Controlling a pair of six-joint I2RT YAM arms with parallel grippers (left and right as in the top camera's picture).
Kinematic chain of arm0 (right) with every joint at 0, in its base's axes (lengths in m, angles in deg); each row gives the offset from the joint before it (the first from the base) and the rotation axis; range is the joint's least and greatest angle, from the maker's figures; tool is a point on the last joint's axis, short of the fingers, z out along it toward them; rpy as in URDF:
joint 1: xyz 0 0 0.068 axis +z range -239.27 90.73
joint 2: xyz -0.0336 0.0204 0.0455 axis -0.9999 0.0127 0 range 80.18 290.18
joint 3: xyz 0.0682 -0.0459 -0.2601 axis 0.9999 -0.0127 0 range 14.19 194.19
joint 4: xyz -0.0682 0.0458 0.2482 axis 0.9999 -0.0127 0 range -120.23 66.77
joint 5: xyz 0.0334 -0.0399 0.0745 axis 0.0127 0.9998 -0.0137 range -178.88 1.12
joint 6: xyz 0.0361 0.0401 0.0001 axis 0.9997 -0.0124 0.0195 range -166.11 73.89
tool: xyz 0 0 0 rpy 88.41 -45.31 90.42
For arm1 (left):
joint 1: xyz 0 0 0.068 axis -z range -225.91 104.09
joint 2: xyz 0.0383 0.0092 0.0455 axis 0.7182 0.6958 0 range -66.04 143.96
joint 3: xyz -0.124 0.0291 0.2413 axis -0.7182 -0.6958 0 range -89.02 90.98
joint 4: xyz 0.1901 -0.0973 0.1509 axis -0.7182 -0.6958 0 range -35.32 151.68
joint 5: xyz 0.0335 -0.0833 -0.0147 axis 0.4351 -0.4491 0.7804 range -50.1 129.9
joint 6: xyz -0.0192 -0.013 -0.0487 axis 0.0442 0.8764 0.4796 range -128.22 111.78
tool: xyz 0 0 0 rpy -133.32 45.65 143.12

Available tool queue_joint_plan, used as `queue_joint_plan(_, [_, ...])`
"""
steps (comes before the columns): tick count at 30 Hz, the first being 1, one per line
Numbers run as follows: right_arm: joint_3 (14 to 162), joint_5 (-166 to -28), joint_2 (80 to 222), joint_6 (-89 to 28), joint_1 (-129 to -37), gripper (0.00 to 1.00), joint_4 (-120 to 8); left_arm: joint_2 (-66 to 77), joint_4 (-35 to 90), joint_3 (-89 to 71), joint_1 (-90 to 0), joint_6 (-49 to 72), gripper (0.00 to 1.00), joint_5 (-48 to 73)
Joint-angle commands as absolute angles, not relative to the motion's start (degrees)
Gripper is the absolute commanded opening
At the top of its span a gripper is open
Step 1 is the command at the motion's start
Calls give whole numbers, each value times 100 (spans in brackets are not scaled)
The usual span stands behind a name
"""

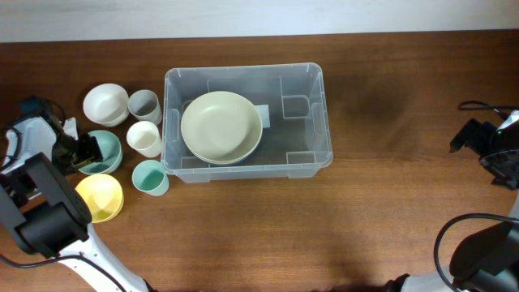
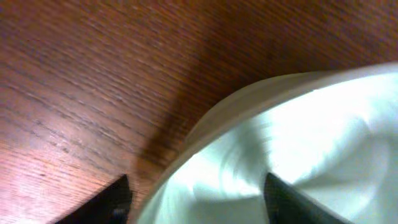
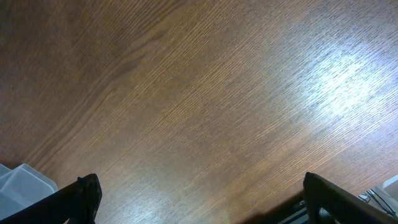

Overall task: Pack container
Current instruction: 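Grasp the mint-green bowl rim with the left gripper and lift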

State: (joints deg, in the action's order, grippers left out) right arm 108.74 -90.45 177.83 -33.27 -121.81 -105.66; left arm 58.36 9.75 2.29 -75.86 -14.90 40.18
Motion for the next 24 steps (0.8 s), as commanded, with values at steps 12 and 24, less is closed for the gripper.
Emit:
queue_joint_plan(12, [10867,-9036,17709,-3368,-12192,99,-10566,5962,407,1260,-7606,-1498,2,4507])
queue_joint_plan(24, [10867,-9034,17709,-3366,-12192,99,-10566,5949,-651,2795,-7643,-926,1,4534])
